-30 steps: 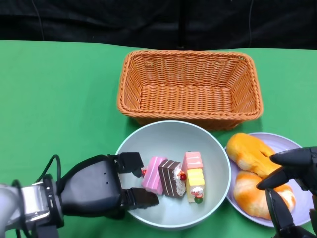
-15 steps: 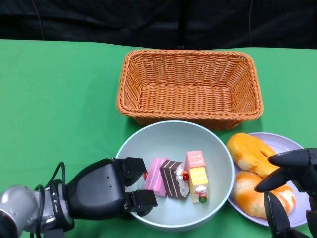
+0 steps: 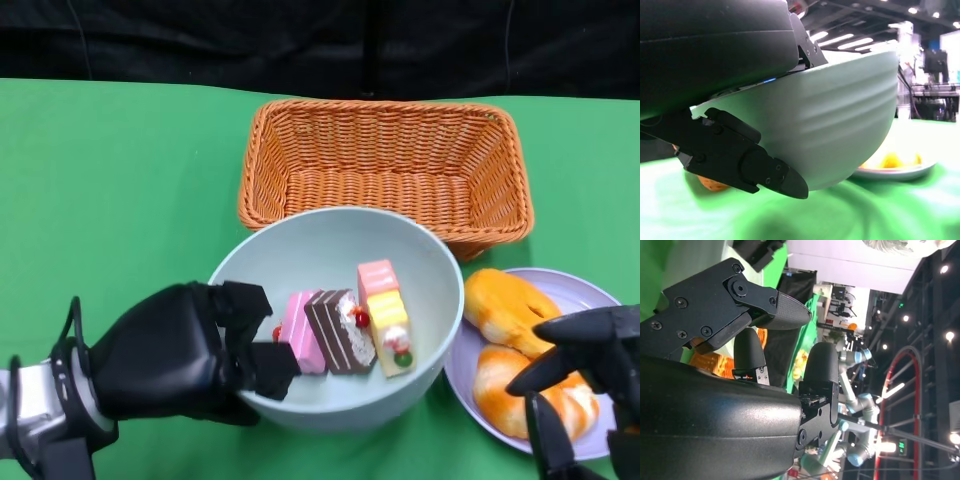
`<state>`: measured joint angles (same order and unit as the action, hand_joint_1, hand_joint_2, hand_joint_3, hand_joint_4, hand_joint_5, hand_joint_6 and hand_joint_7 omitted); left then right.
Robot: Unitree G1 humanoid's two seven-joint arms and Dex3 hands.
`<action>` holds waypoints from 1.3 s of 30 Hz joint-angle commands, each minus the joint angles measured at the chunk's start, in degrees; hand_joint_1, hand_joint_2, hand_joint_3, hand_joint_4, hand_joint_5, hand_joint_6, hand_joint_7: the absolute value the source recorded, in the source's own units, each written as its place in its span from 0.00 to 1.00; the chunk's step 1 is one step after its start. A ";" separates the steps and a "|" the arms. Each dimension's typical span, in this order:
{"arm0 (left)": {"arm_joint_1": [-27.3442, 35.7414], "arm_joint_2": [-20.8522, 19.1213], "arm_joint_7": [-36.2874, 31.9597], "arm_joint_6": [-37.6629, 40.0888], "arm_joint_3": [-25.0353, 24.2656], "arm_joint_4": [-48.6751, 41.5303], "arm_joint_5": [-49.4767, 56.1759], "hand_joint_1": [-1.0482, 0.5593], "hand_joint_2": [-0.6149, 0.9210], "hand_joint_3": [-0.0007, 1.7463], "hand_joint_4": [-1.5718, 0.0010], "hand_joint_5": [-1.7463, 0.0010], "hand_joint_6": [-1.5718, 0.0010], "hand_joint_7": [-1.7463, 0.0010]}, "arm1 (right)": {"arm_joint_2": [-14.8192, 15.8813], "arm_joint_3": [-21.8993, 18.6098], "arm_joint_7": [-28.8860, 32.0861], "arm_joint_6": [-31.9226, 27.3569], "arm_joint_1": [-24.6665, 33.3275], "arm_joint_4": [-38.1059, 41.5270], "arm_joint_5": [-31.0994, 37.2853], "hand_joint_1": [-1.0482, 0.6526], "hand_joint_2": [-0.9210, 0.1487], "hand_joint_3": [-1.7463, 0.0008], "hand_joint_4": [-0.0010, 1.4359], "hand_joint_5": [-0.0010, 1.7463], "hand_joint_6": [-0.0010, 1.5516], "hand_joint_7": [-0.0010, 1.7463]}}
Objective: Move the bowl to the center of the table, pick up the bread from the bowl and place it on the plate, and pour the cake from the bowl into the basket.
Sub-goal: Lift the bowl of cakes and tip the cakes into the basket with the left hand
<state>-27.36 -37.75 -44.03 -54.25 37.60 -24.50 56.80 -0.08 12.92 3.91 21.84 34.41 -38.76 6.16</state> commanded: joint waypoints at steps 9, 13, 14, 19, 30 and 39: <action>3.81 4.00 27.21 -1.33 -10.03 7.56 -31.61 0.59 0.51 0.97 0.32 0.00 0.47 0.00 | 1.59 4.13 -1.53 -0.66 0.89 2.69 2.15 0.49 0.33 0.40 0.26 0.99 0.11 0.87; 3.14 7.57 36.83 1.69 -12.45 8.61 -43.47 0.57 0.52 1.00 0.32 0.00 0.46 0.00 | 1.56 4.63 -1.29 -0.42 1.21 4.26 2.01 0.48 0.33 0.40 0.24 1.00 0.11 0.88; 2.62 8.76 39.32 2.50 -12.84 8.52 -46.75 0.55 0.53 0.99 0.33 0.00 0.46 0.00 | 1.62 4.74 -1.25 -0.25 1.34 4.60 2.18 0.48 0.32 0.41 0.23 0.99 0.11 0.88; 1.77 15.32 48.28 11.53 -16.26 9.85 -55.55 0.58 0.51 0.98 0.34 0.00 0.46 0.00 | 1.88 5.39 -1.46 -0.64 2.28 4.72 2.51 0.50 0.30 0.42 0.23 0.99 0.11 0.88; -0.09 33.55 52.02 29.65 -25.19 5.19 -63.56 0.53 0.52 1.00 0.33 0.00 0.45 0.00 | 2.10 5.83 -1.39 -1.47 2.74 4.89 2.40 0.51 0.29 0.42 0.22 0.99 0.10 0.89; -4.01 45.73 48.38 39.45 -33.85 -3.29 -68.01 0.52 0.54 0.98 0.33 0.00 0.45 0.00 | 2.46 5.47 -1.53 -1.44 2.64 5.42 2.18 0.50 0.28 0.44 0.24 0.99 0.12 0.88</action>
<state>-29.16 6.73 5.44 -15.66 5.74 -26.76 -9.32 1.41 17.61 3.10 19.41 36.67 -33.65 5.97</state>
